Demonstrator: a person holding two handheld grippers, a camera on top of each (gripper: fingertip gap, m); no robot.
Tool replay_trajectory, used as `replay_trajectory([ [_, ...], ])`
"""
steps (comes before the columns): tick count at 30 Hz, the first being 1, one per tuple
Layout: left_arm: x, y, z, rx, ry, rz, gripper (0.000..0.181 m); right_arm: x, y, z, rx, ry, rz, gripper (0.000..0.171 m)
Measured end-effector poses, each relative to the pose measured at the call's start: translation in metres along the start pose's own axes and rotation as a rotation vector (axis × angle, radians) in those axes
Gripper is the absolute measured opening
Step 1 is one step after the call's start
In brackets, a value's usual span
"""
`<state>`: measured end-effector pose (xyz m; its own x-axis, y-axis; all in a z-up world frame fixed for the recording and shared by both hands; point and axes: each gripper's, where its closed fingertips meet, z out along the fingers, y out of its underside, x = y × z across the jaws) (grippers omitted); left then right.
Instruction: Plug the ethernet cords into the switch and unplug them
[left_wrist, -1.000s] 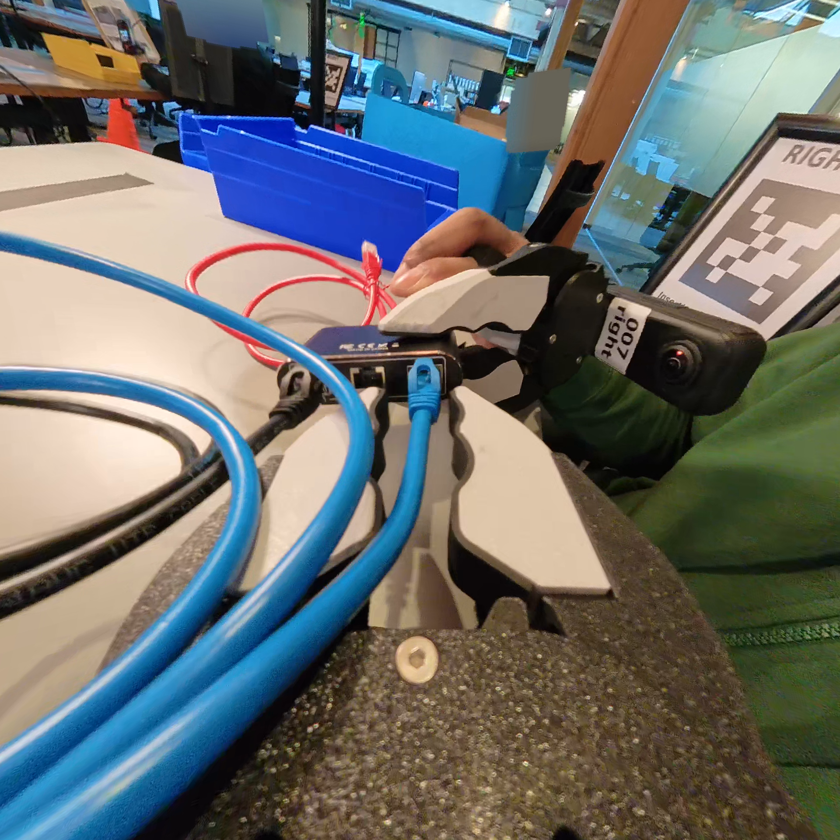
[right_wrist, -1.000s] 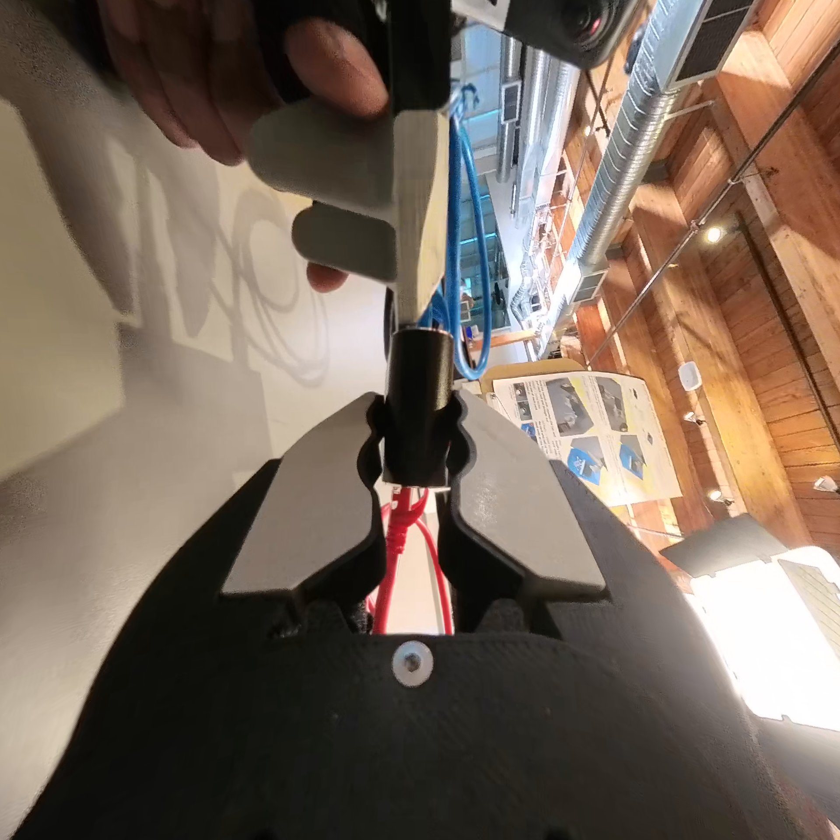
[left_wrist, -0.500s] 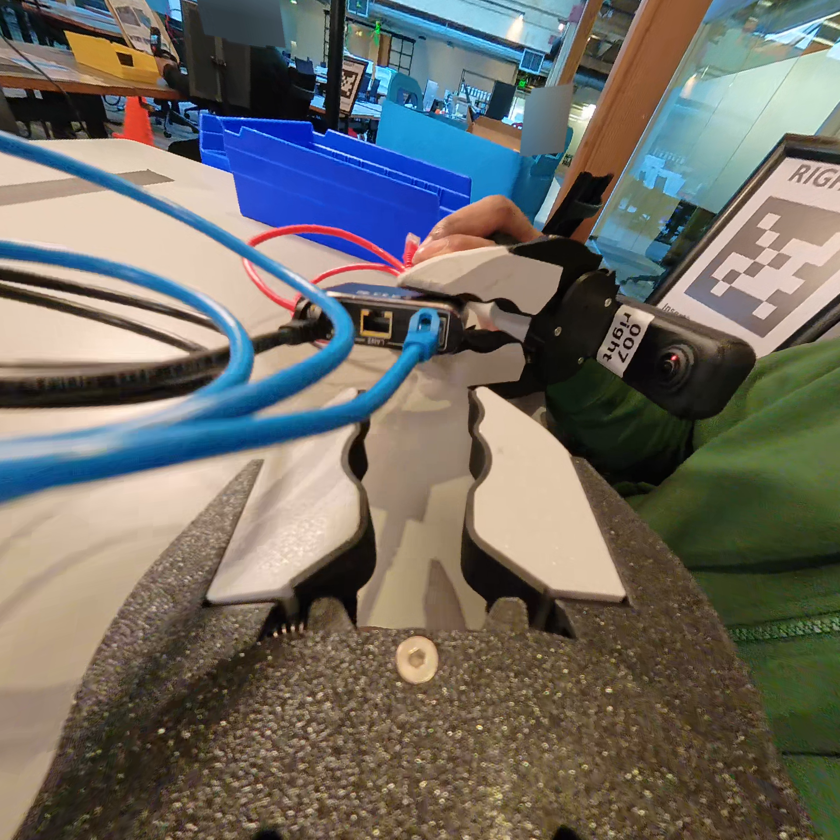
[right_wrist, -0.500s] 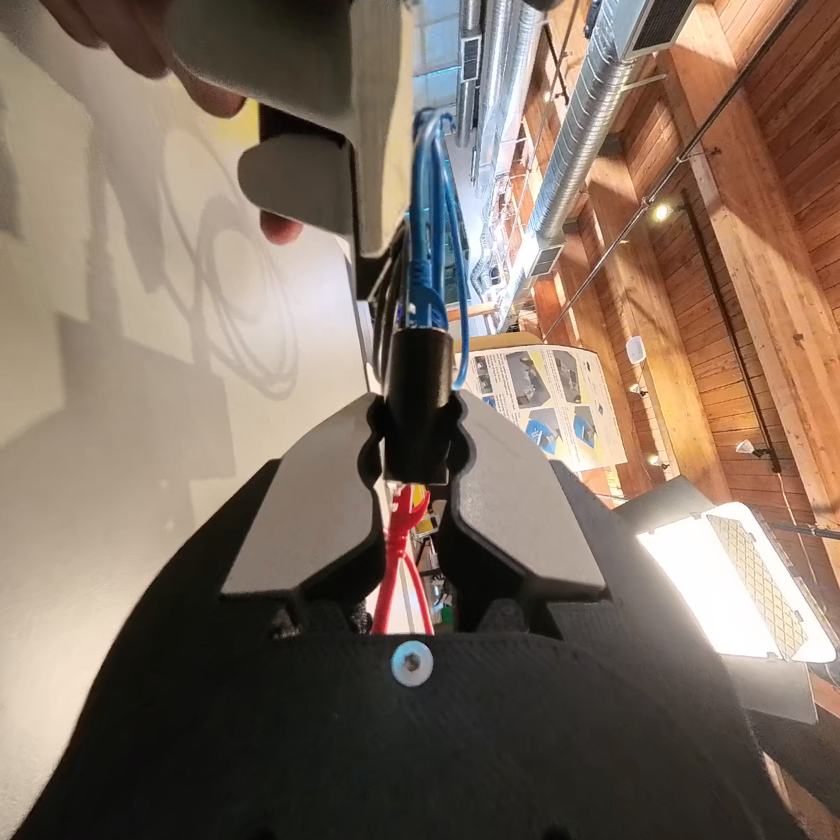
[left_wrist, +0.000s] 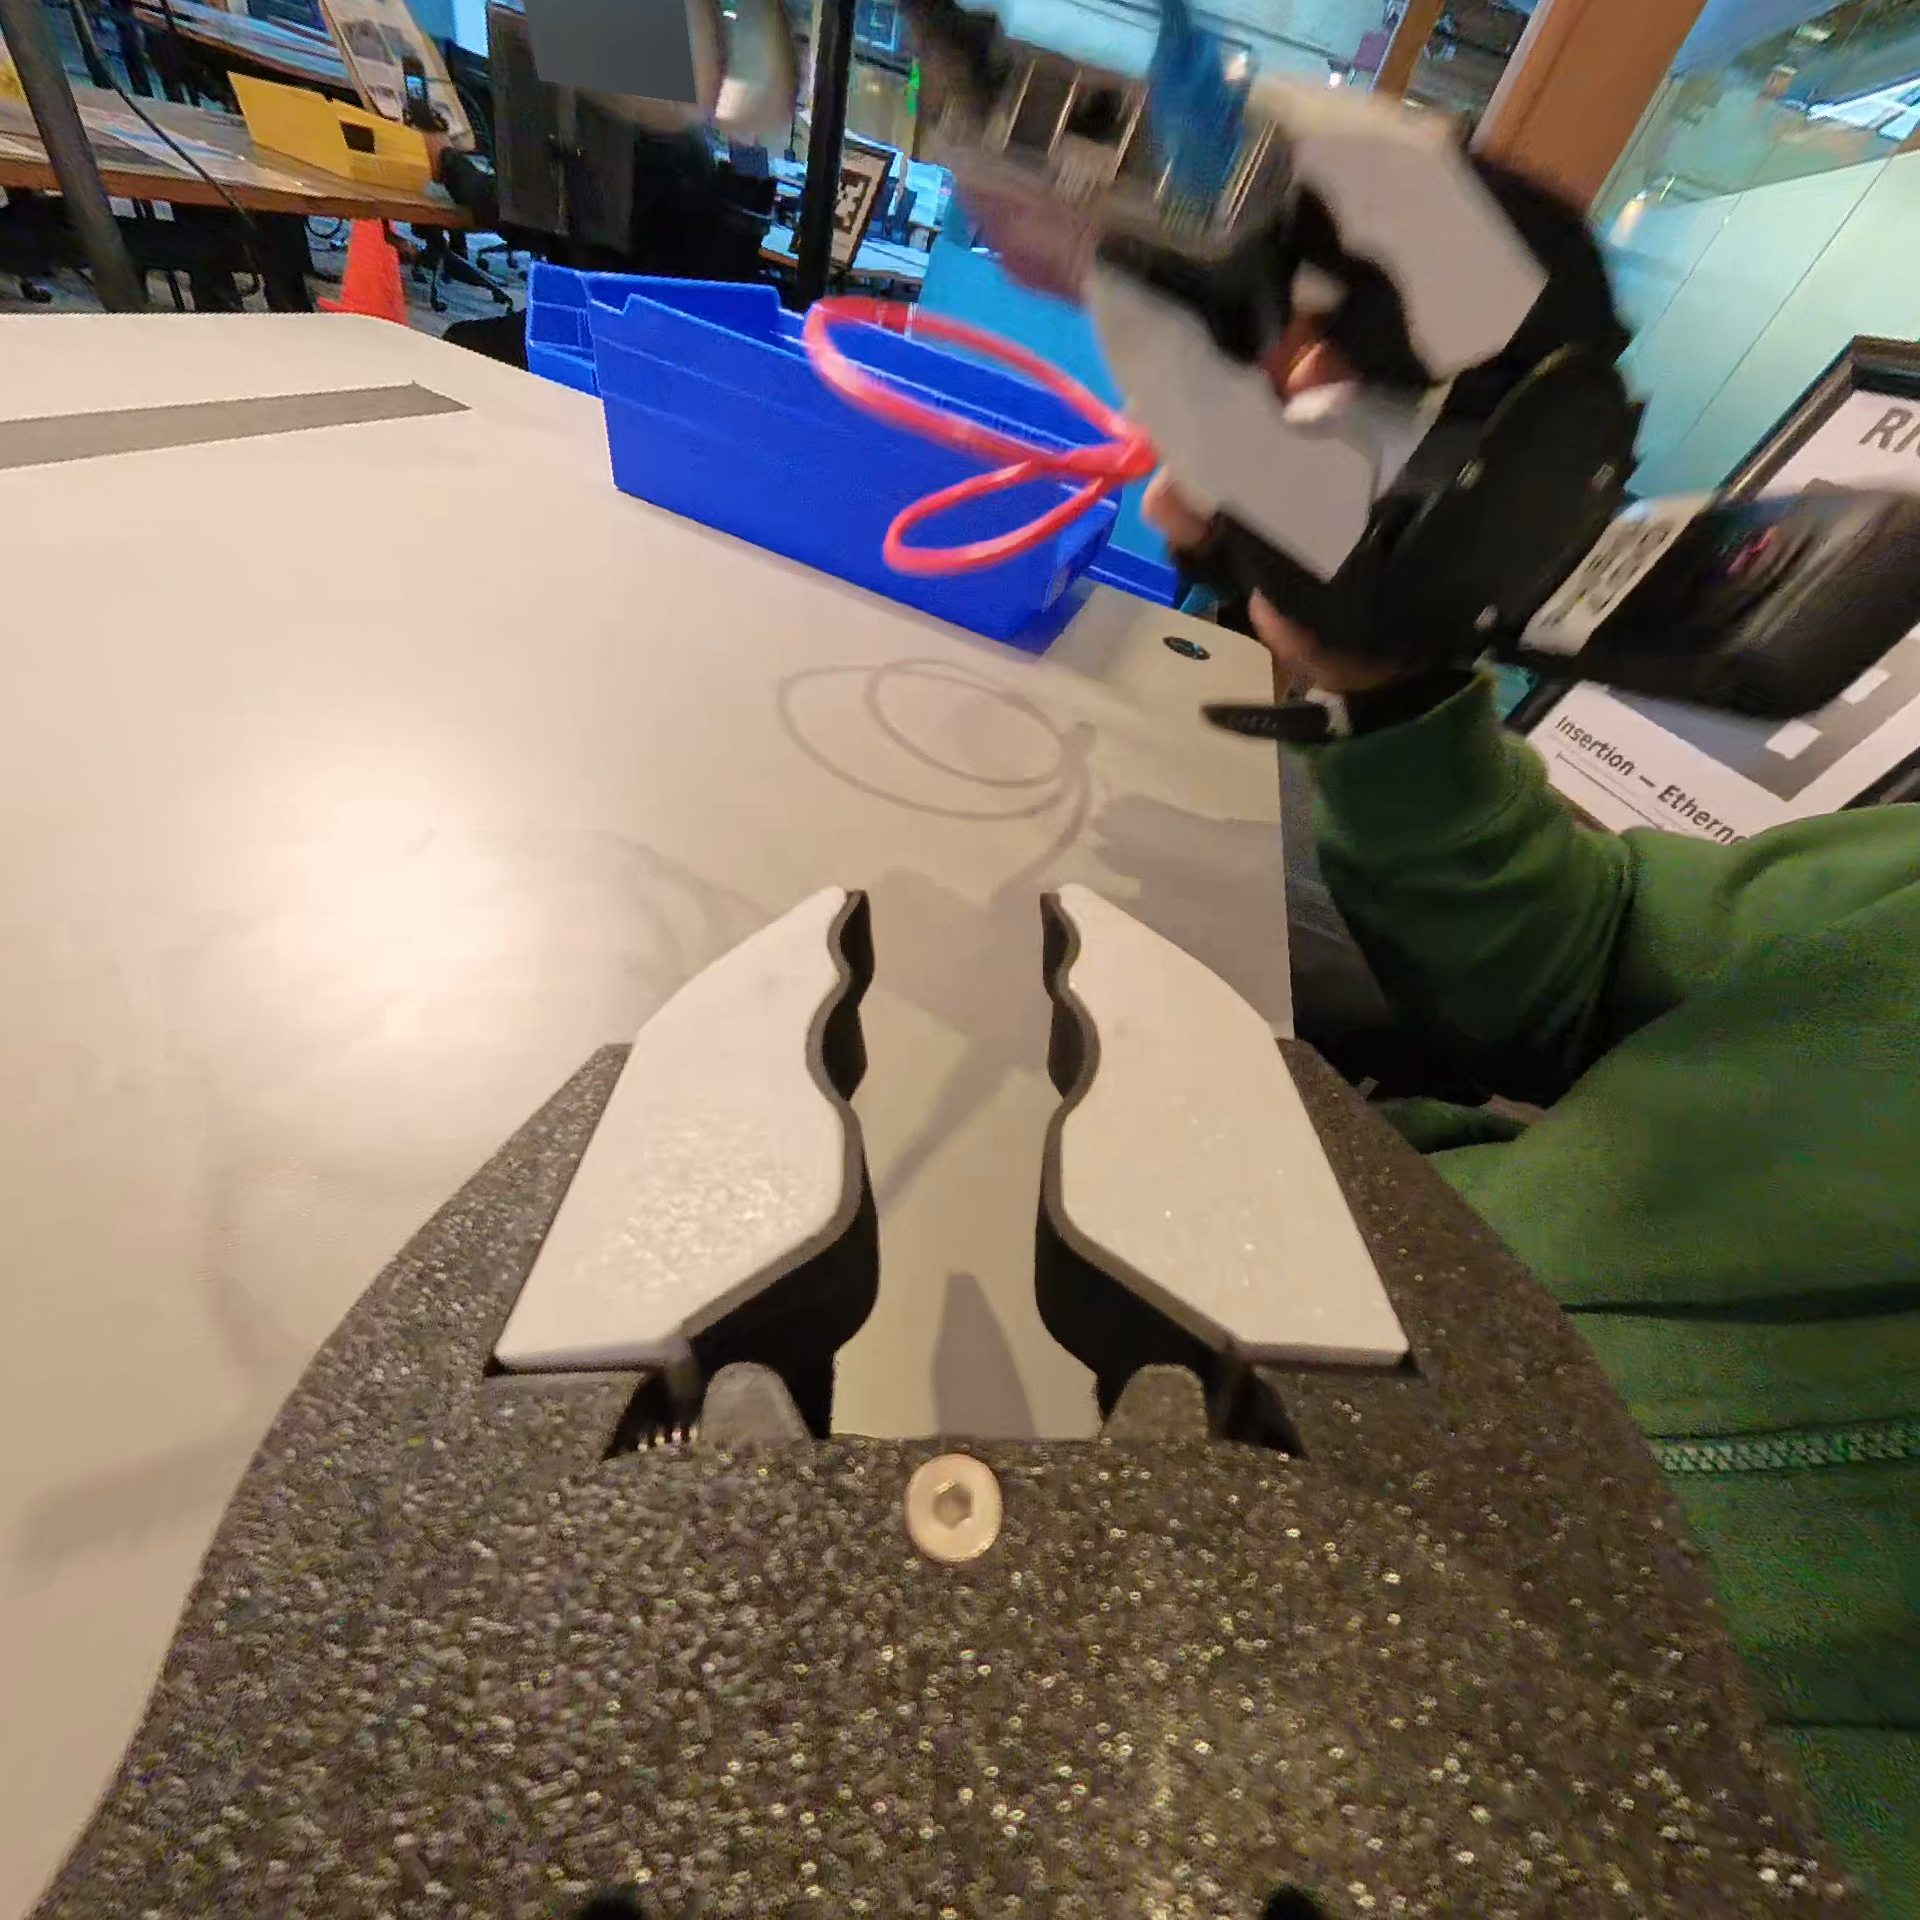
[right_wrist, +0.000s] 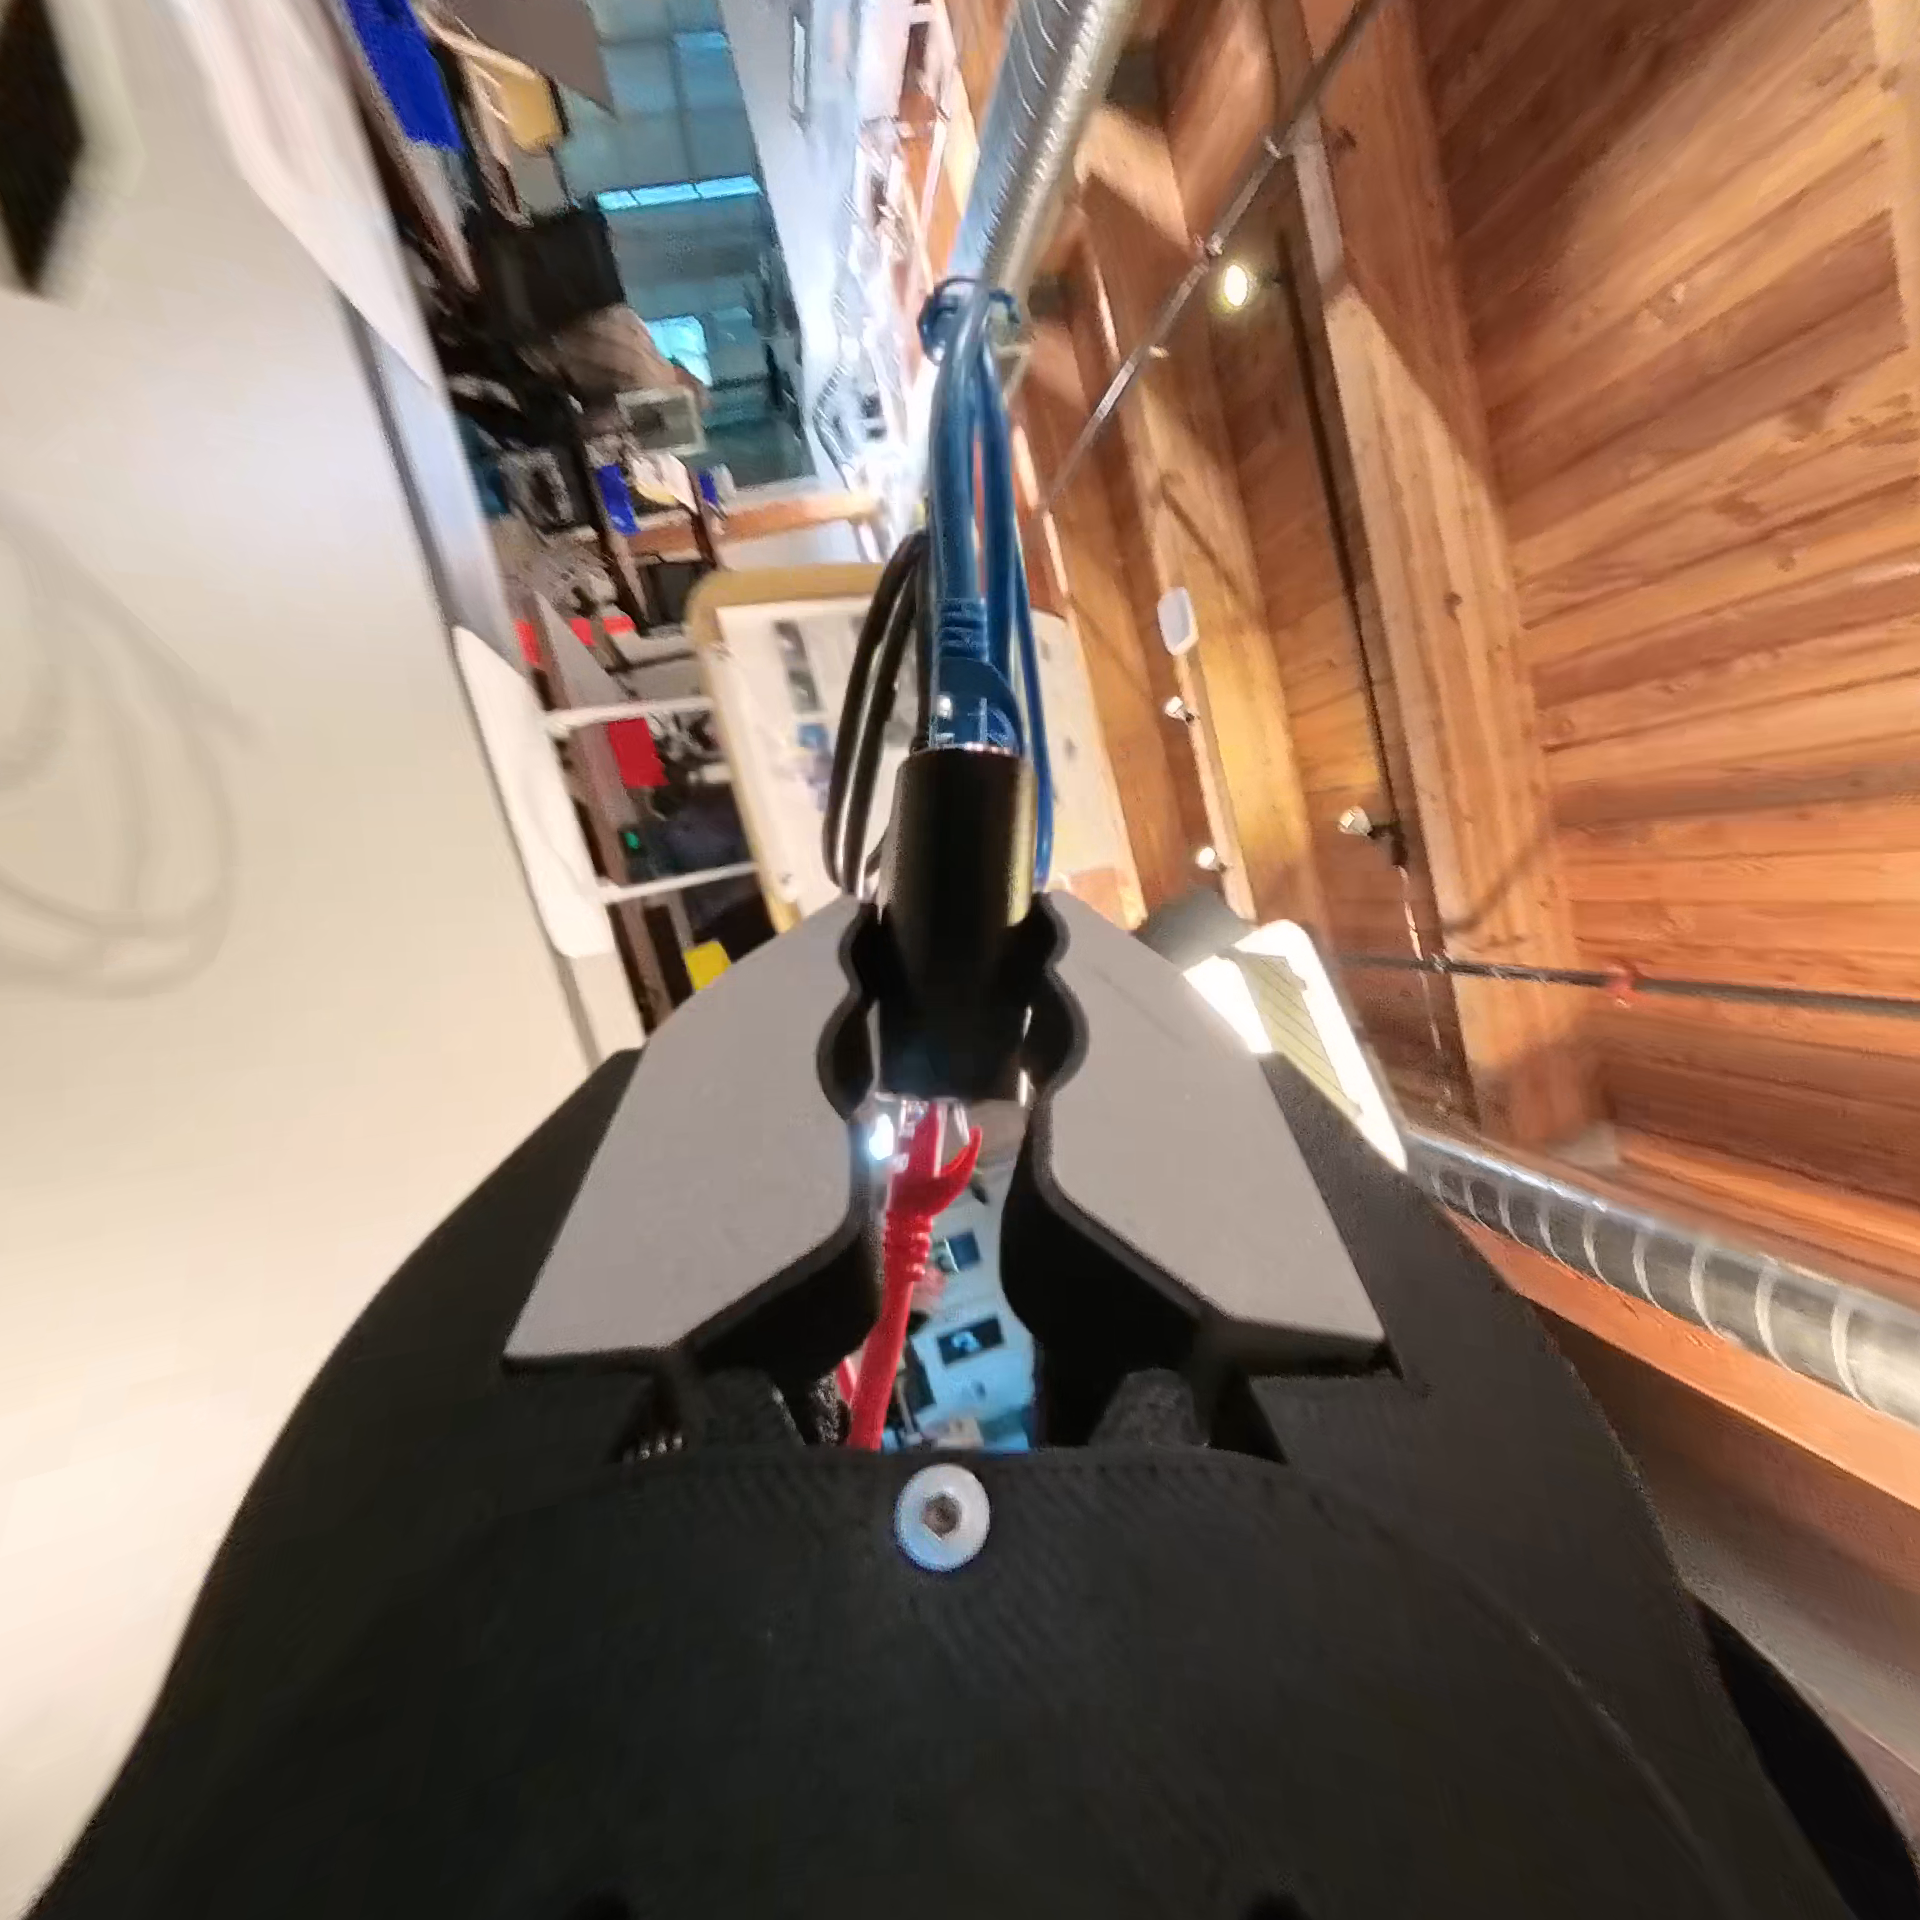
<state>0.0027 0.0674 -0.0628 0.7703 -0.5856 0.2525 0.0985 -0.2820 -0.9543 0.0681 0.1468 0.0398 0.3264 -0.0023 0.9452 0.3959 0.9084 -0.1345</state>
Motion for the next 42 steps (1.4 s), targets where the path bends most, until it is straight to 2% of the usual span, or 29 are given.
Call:
replay_trajectory([
  [5, 0.001, 0.005, 0.004, -0.04, 0.005, 0.001, 0.032, 0.088, 0.041, -0.007, -0.173, 0.07, -0.036, 0.027],
  [7, 0.001, 0.006, 0.005, -0.048, 0.007, 0.001, 0.032, 0.113, 0.07, -0.009, -0.285, 0.052, -0.049, 0.027],
  [10, 0.001, 0.006, 0.005, -0.049, 0.01, 0.0, 0.032, 0.127, 0.133, -0.013, -0.495, -0.011, -0.083, 0.026],
  [13, 0.001, 0.005, 0.005, -0.045, 0.01, 0.0, 0.032, 0.113, 0.208, -0.017, -0.693, -0.1, -0.073, 0.026],
  [17, 0.001, 0.006, 0.005, -0.052, 0.012, -0.005, 0.032, 0.056, 0.298, -0.025, -0.884, -0.234, 0.036, 0.026],
  [21, 0.0, 0.006, 0.005, -0.052, 0.015, -0.014, 0.032, -0.005, 0.35, -0.031, -1.001, -0.328, 0.16, 0.027],
  [25, 0.0, 0.006, 0.006, -0.055, 0.02, -0.023, 0.032, -0.029, 0.352, -0.024, -0.949, -0.377, 0.355, 0.027],
  [30, 0.001, 0.007, 0.006, -0.057, 0.022, -0.013, 0.032, -0.048, 0.347, -0.038, -0.964, -0.555, 0.829, 0.032],
  [32, 0.001, 0.006, 0.005, -0.05, 0.02, -0.013, 0.032, -0.046, 0.346, -0.039, -0.925, -0.537, 1.033, 0.034],
  [35, 0.001, 0.005, 0.004, -0.041, 0.019, -0.01, 0.032, -0.016, 0.336, -0.029, -0.734, -0.428, 1.272, 0.039],
  [38, 0.001, 0.005, 0.004, -0.039, 0.019, -0.007, 0.032, 0.017, 0.322, -0.03, -0.622, -0.355, 1.324, 0.046],
  [42, 0.001, 0.004, 0.003, -0.029, 0.005, 0.009, 0.033, 0.034, 0.285, -0.052, -0.603, -0.368, 1.235, 0.05],
])
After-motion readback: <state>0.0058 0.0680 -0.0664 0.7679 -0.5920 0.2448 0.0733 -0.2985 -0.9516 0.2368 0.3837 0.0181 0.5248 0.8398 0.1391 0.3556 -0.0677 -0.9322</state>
